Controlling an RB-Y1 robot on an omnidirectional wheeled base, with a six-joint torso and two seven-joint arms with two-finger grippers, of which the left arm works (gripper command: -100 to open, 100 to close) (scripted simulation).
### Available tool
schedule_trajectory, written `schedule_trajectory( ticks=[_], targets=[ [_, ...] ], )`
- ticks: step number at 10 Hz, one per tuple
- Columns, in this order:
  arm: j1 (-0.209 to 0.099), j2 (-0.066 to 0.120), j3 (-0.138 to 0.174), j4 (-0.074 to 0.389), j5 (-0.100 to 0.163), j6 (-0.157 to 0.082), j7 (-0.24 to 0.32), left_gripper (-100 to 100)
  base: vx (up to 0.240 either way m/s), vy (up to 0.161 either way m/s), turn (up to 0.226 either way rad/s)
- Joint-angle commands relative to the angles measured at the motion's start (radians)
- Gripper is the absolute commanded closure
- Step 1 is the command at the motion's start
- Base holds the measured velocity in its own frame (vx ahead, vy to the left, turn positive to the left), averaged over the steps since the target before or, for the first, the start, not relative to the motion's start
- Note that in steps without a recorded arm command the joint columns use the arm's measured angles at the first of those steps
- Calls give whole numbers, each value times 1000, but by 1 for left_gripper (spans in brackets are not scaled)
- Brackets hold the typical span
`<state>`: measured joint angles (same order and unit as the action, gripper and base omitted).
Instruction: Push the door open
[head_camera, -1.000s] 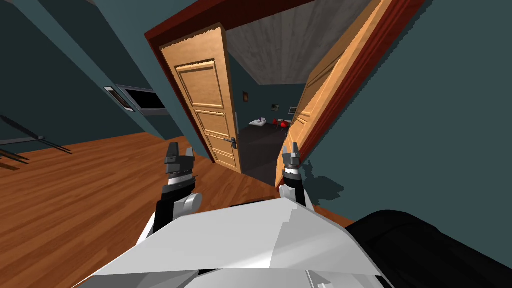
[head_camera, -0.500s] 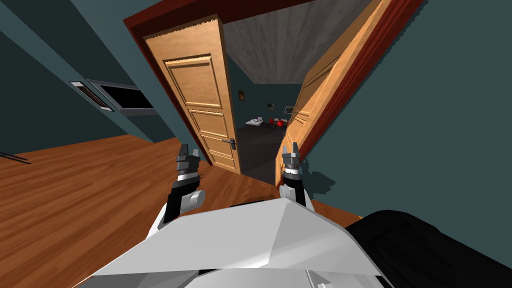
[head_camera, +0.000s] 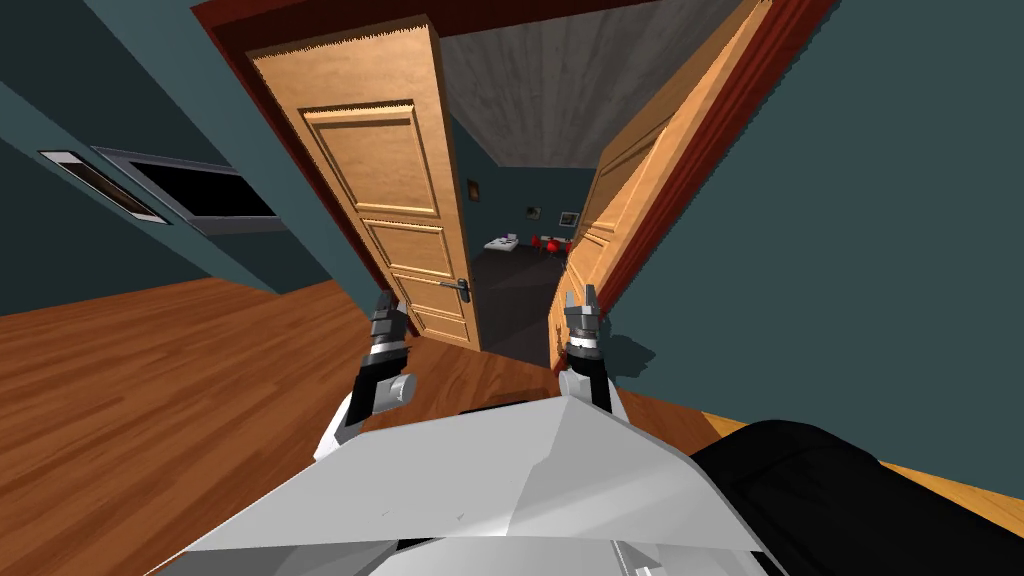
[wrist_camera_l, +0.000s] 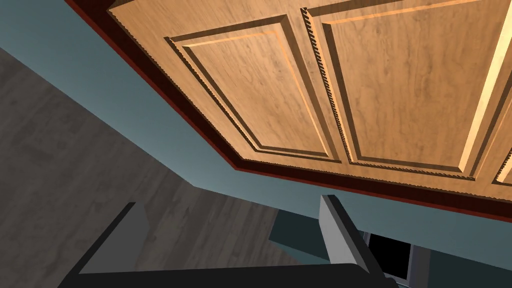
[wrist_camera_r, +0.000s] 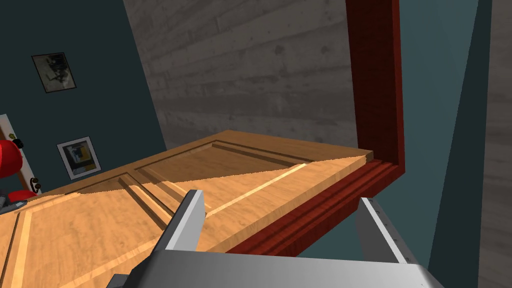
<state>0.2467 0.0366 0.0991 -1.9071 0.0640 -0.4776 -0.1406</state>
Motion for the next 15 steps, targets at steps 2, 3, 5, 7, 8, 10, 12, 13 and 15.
schedule_trajectory(
  ticks=[2, 3, 5, 7, 8, 10, 12, 13, 15],
  targets=[
    [-43, 8, 11, 76, 2, 14, 3, -100, 41, 120, -160],
    [-60, 10, 14, 99, 2, 18, 3, -100, 36, 123, -191],
    [-77, 12, 18, 137, 2, 22, 3, -100, 15, 67, -50],
    [-113, 13, 25, 190, 2, 30, 4, -100, 32, 93, -168],
    [-130, 14, 28, 225, 2, 35, 4, -100, 26, 112, -185],
    [-148, 14, 31, 261, 2, 39, 4, -100, 12, 71, -59],
    [-183, 13, 38, 318, 1, 47, 4, -100, 21, 113, -162],
    [-201, 13, 42, 354, 1, 52, 5, -100, 32, 120, -170],
    [-236, 11, 49, 414, 1, 60, 5, -100, 28, 115, -163]
  ],
)
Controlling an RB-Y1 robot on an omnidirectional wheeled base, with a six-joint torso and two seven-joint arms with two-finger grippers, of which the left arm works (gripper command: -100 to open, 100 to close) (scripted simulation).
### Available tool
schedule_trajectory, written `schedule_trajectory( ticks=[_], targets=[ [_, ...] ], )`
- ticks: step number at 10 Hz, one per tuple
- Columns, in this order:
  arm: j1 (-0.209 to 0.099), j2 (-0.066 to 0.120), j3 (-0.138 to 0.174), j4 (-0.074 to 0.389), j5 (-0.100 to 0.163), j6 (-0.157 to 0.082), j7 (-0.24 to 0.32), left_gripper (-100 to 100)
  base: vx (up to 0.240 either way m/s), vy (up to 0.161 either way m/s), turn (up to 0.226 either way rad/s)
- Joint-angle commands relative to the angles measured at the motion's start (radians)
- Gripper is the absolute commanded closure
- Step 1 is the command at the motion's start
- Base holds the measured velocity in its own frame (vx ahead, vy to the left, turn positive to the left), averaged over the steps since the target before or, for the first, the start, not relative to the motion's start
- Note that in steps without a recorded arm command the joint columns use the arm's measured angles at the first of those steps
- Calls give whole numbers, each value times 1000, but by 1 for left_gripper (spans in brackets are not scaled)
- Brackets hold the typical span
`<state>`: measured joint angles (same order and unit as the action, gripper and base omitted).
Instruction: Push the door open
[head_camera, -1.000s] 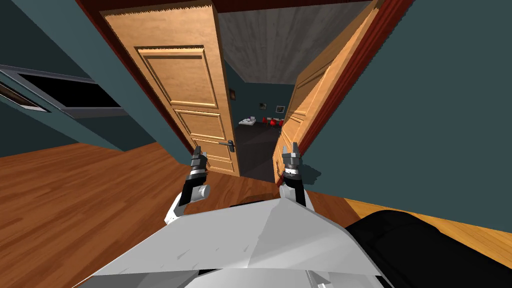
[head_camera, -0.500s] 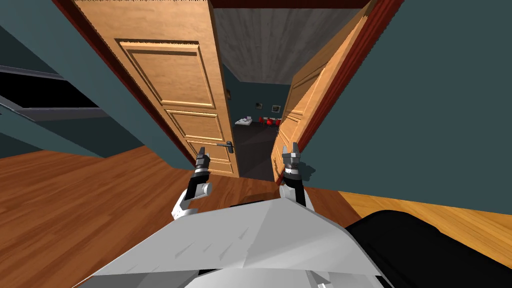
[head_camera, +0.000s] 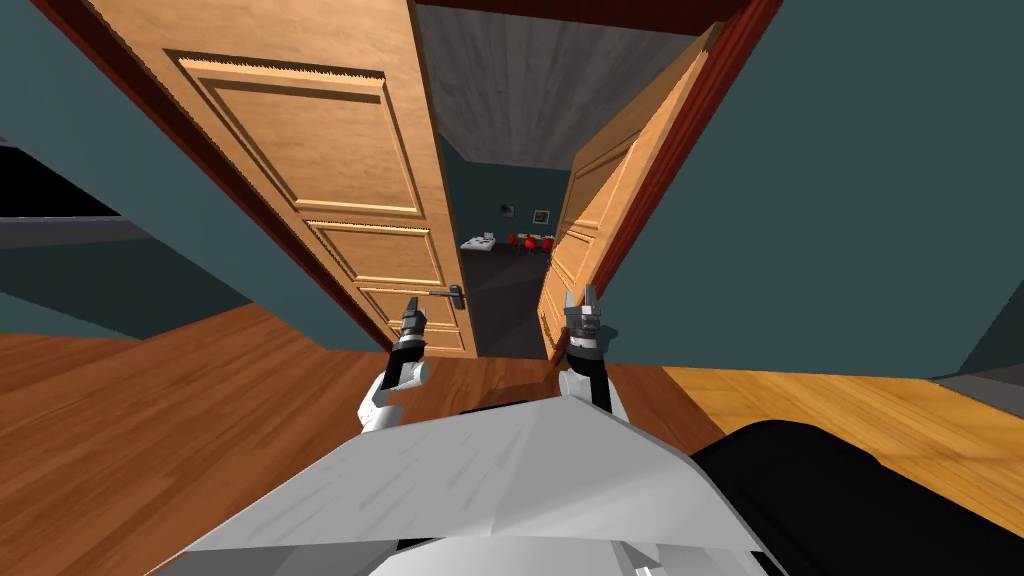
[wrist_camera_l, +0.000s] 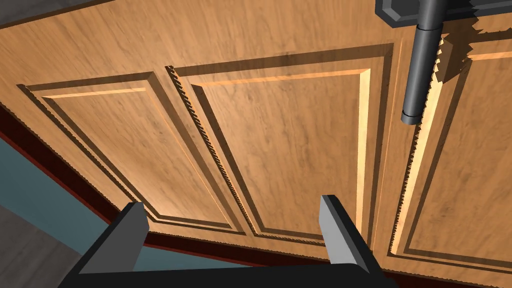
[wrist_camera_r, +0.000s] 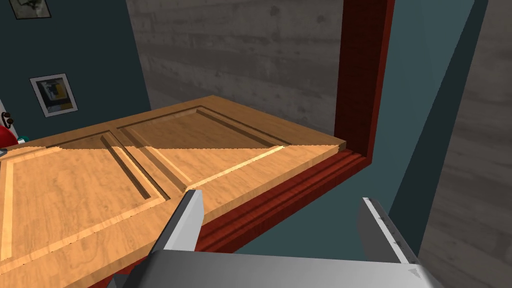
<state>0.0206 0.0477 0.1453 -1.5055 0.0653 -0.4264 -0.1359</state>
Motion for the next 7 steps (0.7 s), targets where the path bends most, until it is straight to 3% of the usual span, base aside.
schedule_trajectory(
  ticks=[1, 7],
  targets=[
    [-27, -2, 6, 43, 0, 13, 1, -100, 5, 132, -154],
    [-125, -16, 25, 214, 0, 36, 2, -100, 2, 114, -152]
  ],
)
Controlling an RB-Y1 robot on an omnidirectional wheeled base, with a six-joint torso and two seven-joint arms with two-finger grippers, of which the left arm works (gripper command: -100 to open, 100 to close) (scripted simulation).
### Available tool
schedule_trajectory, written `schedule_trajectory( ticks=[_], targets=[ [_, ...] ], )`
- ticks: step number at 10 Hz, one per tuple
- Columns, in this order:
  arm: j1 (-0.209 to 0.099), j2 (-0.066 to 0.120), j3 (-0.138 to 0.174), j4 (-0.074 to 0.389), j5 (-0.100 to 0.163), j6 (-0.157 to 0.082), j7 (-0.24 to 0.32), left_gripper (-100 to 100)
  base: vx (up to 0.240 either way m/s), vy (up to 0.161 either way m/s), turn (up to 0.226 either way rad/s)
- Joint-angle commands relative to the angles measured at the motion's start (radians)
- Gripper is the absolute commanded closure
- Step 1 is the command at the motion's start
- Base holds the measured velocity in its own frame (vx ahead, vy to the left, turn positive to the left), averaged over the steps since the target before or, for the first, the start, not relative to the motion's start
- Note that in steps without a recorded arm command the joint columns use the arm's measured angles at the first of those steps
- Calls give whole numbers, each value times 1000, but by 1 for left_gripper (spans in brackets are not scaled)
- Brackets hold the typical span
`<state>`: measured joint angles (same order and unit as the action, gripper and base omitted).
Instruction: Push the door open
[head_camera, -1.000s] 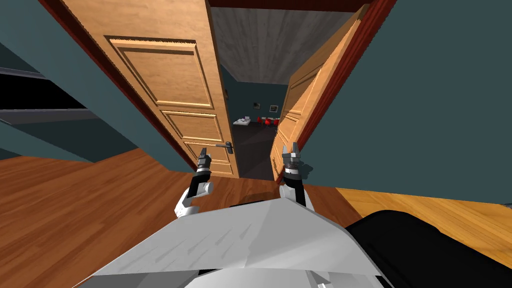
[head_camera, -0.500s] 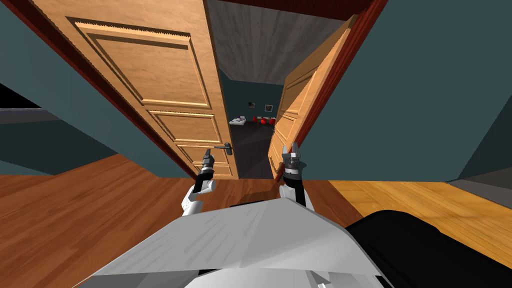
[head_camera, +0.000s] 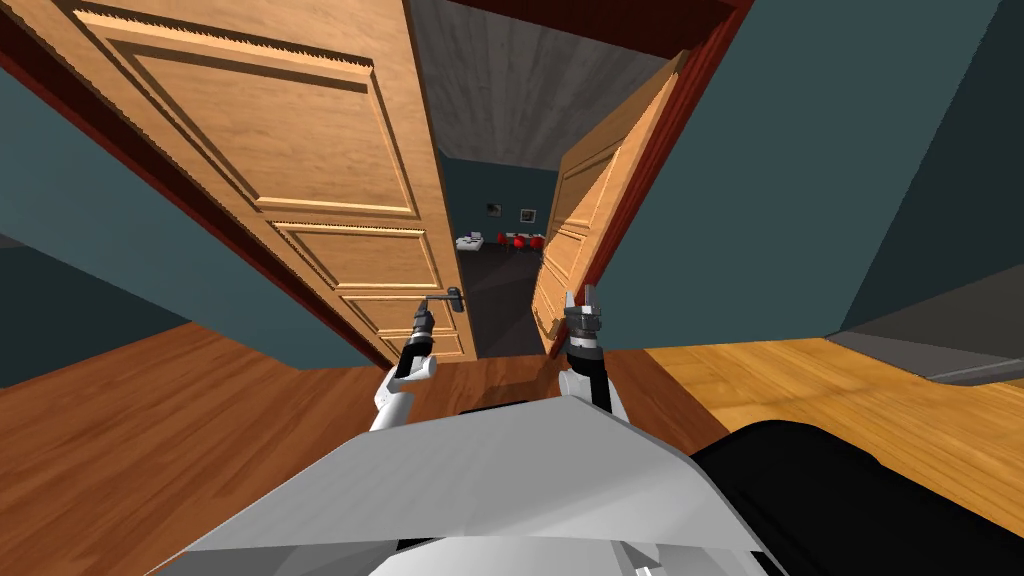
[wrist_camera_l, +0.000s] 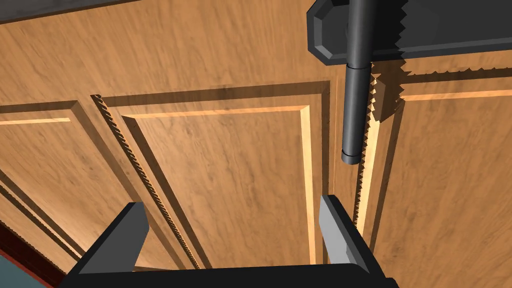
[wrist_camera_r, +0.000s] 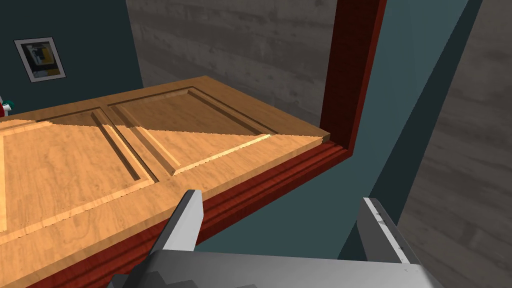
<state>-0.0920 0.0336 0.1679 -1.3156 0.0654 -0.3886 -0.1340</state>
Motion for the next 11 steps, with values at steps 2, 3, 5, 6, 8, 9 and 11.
schedule_trajectory(
  ticks=[2, 3, 5, 6, 8, 9, 11],
  targets=[
    [-41, -8, 8, 75, 0, 5, 0, -100, -3, 114, -108],
    [-56, -12, 11, 101, 0, 9, 0, -100, -15, 98, -139],
    [-82, -19, 16, 148, 0, 15, 0, -100, -5, 113, -135],
    [-108, -26, 21, 192, 0, 21, 1, -100, -23, 156, -159],
    [-129, -34, 25, 230, 0, 26, 1, -100, -31, 142, -132],
    [-139, -37, 27, 247, 0, 29, 1, -100, -36, 91, -67],
    [-173, -51, 33, 306, 0, 37, 1, -100, -47, 137, -154]
  ],
)
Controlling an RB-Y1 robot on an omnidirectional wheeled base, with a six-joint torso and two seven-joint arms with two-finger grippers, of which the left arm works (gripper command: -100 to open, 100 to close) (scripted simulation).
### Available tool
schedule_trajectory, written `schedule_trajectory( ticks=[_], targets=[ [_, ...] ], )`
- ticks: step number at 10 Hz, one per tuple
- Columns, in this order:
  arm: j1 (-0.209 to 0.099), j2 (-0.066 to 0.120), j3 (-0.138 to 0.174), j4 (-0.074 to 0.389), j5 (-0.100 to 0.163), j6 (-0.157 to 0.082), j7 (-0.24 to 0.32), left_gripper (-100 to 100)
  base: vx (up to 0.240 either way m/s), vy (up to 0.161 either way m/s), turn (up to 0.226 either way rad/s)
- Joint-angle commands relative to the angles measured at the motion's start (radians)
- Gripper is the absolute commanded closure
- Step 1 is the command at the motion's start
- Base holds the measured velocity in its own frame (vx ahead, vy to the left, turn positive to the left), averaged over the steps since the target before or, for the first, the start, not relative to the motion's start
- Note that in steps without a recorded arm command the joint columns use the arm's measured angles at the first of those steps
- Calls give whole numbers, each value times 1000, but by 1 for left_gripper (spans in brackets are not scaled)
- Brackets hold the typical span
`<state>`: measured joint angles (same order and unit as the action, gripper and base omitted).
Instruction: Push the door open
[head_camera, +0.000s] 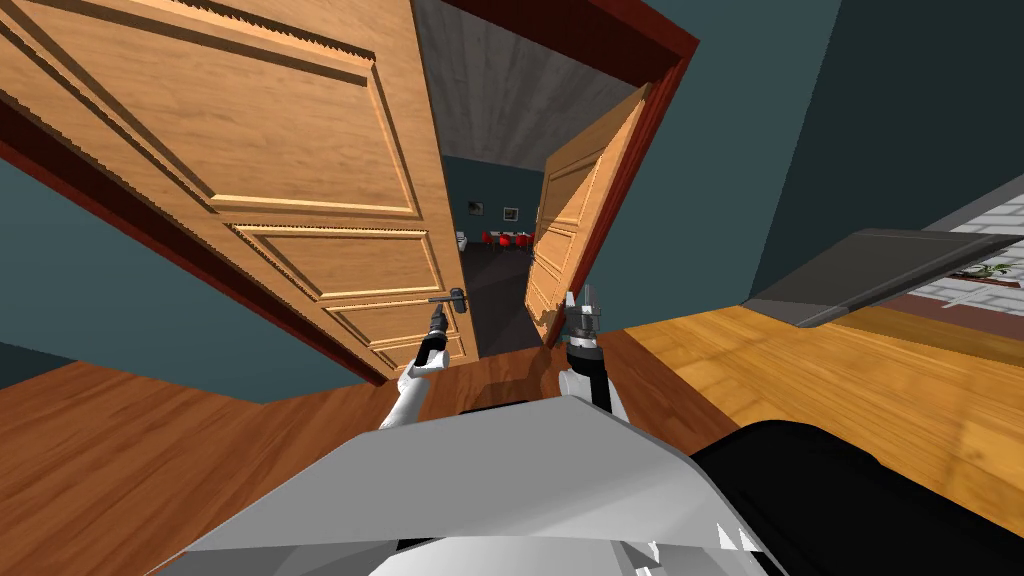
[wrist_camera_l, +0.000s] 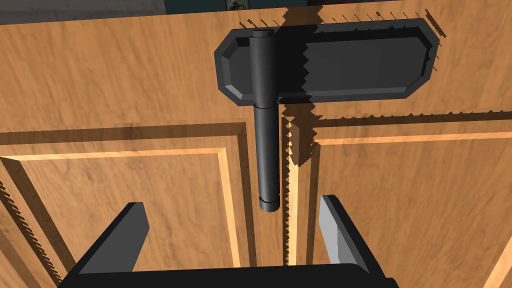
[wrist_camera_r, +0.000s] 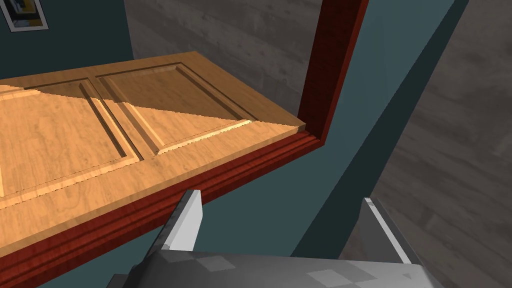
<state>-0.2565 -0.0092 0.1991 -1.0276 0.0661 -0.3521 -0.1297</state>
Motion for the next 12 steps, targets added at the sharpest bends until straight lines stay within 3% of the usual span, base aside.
schedule_trajectory(
  ticks=[1, 3, 4, 7, 9, 11, 12],
  targets=[
    [-15, -11, 4, 30, -1, 2, -3, -100, -45, 129, -86],
    [-22, -12, 5, 41, -1, 2, -2, -100, -14, 85, -42],
    [-22, 18, 8, 47, 0, -4, -2, -100, 111, 4, -25],
    [-19, 38, 12, 53, 2, -13, -1, -100, 201, 17, -28],
    [-18, 32, 15, 57, 3, -20, 0, -100, 212, 24, -19],
    [-16, 3, 19, 62, 5, -27, 1, -100, 214, 46, -29],
    [-16, 12, 17, 65, 4, -29, 2, -100, 83, 20, -5]
  ],
)
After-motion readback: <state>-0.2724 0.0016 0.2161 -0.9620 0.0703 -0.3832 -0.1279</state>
